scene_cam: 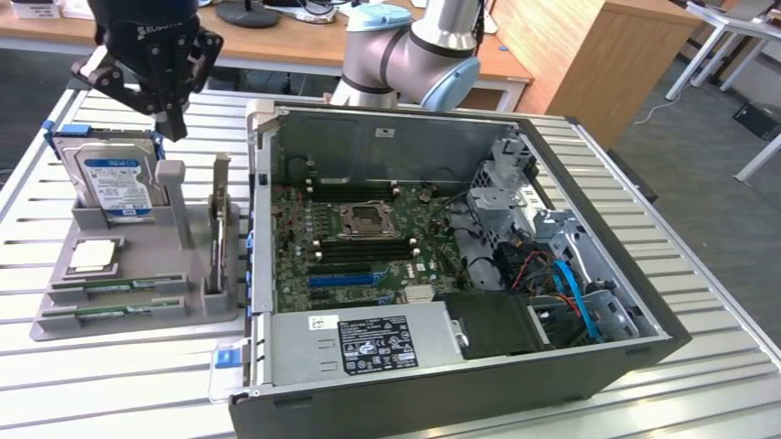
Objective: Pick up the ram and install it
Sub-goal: 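Pick up the ram and move it above insertion slot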
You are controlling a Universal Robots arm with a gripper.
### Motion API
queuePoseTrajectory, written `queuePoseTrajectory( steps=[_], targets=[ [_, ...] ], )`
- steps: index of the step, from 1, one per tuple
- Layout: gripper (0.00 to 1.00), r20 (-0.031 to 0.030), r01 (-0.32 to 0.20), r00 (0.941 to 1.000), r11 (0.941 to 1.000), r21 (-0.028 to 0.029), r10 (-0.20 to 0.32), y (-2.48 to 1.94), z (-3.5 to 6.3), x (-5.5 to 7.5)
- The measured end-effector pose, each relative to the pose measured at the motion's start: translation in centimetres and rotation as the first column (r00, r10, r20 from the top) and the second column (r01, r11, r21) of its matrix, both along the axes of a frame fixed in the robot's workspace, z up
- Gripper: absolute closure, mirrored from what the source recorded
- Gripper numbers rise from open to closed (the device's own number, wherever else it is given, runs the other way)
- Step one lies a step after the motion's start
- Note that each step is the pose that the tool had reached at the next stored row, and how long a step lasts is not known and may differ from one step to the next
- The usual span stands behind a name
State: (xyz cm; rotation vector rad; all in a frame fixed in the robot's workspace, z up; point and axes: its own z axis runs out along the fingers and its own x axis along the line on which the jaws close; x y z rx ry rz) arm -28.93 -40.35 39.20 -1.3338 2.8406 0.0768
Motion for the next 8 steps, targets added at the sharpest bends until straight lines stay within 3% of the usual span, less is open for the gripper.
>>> queuePoseTrajectory(
  steps=[4, 8],
  targets=[
    [0.89, -0.0001, -0.073, 0.9973, 0.9973, -0.0001, 0.073, 0.0, 0.0, 0.0],
    [0.89, -0.0001, -0.144, 0.9895, 0.9895, 0.0, 0.144, 0.0, 0.0, 0.0]
  ],
)
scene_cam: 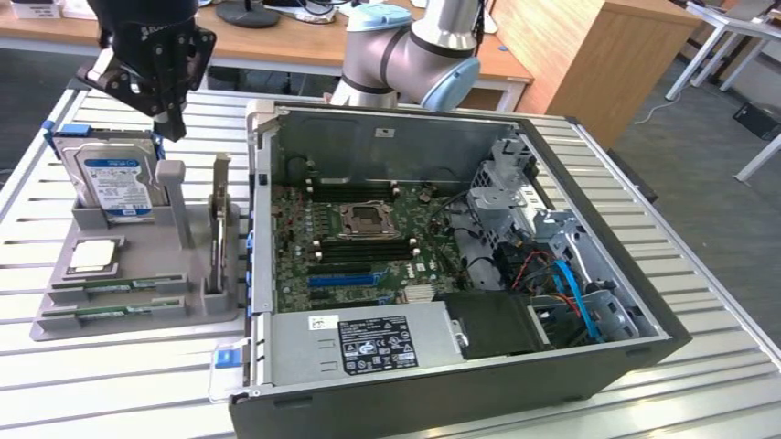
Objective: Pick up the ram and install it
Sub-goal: 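Pick up the ram and move it above insertion slot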
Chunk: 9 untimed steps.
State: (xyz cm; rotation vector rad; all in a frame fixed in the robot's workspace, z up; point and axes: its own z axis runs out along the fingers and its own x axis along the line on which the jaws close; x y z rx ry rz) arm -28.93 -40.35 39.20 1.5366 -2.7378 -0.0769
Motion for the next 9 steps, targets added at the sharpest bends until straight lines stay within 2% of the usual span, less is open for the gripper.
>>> queuePoseTrajectory(
  steps=[5, 9],
  targets=[
    [0.89, 0.0, -0.091, 0.9959, 0.9959, 0.0, 0.091, 0.0, 0.0, 0.0],
    [0.89, 0.0, -0.164, 0.9865, 0.9865, 0.0, 0.164, 0.0, 0.0, 0.0]
  ],
)
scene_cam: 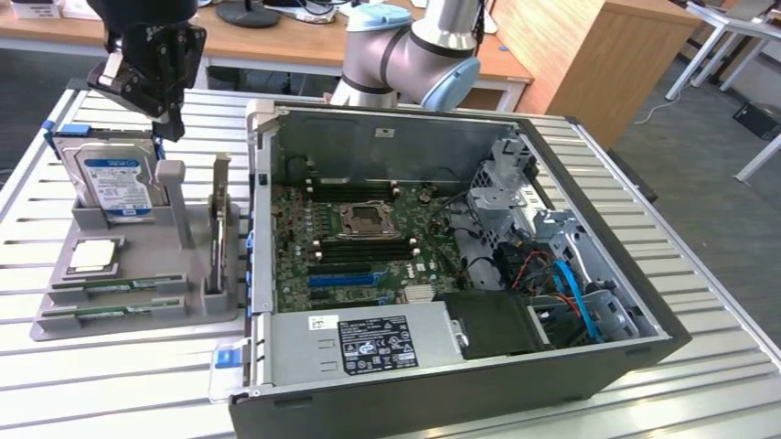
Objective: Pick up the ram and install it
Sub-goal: 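Pick up the ram and move it above insertion slot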
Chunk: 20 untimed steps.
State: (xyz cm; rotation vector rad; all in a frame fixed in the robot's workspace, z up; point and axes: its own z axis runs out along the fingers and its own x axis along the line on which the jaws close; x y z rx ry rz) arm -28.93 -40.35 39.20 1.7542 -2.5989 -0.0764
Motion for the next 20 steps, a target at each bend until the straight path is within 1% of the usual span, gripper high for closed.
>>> queuePoseTrajectory(
  steps=[2, 4, 7, 9, 11, 13, 15, 16, 17, 20],
  targets=[
    [0.89, 0.0, -0.036, 0.9993, 0.9993, 0.0, 0.036, 0.0, 0.0, 0.0],
    [0.89, 0.0, -0.072, 0.9974, 0.9974, 0.0, 0.072, 0.0, 0.0, 0.0],
    [0.89, 0.0, -0.127, 0.9919, 0.9919, 0.0, 0.127, 0.0, 0.0, 0.0],
    [0.89, 0.0, -0.162, 0.9867, 0.9867, 0.0, 0.162, 0.0, 0.0, 0.01],
    [0.89, 0.0, -0.198, 0.9802, 0.9802, 0.0, 0.198, 0.0, 0.0, 0.0],
    [0.89, 0.0, -0.233, 0.9725, 0.9725, -0.0001, 0.233, 0.0, 0.0, 0.0],
    [0.89, -0.0001, -0.268, 0.9635, 0.9635, -0.0005, 0.268, 0.0, 0.0, 0.0],
    [0.89, -0.0004, -0.277, 0.961, 0.961, -0.0019, 0.277, 0.01, 0.0, 0.0],
    [0.89, -0.0008, -0.279, 0.9604, 0.9604, -0.0028, 0.279, 0.0, 0.0, 0.0],
    [0.89, -0.0009, -0.279, 0.9603, 0.9603, -0.0029, 0.279, 0.0, 0.0, 0.0]
  ],
)
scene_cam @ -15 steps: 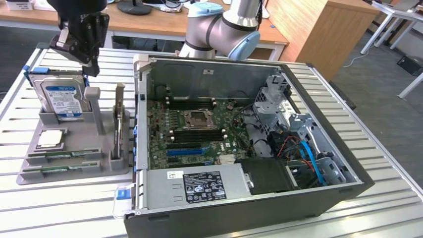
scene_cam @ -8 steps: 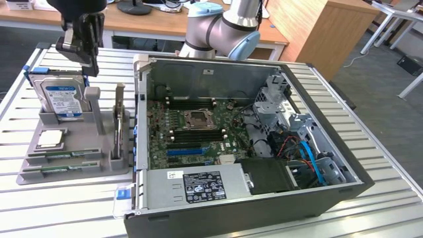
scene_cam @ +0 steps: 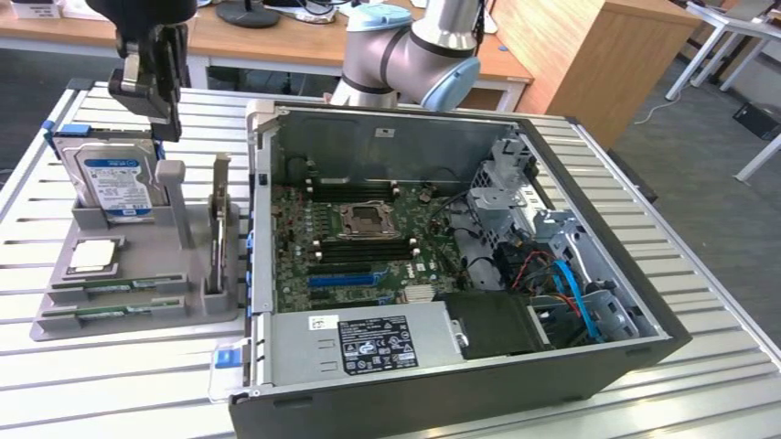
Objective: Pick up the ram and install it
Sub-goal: 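Pick up the ram and move it above insertion slot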
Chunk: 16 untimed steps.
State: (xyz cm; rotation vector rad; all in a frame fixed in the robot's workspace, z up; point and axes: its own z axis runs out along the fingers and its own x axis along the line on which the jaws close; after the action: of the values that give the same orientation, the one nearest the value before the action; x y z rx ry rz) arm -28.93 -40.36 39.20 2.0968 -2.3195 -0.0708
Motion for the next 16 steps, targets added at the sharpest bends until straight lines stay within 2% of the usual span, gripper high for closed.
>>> queuePoseTrajectory(
  steps=[11, 16],
  targets=[
    [0.89, 0.0, -0.054, 0.9985, 0.9985, 0.0, 0.054, 0.0, 0.0, 0.0],
    [0.89, 0.0, -0.057, 0.9984, 0.9984, 0.0, 0.057, 0.0, 0.0, 0.0]
  ],
)
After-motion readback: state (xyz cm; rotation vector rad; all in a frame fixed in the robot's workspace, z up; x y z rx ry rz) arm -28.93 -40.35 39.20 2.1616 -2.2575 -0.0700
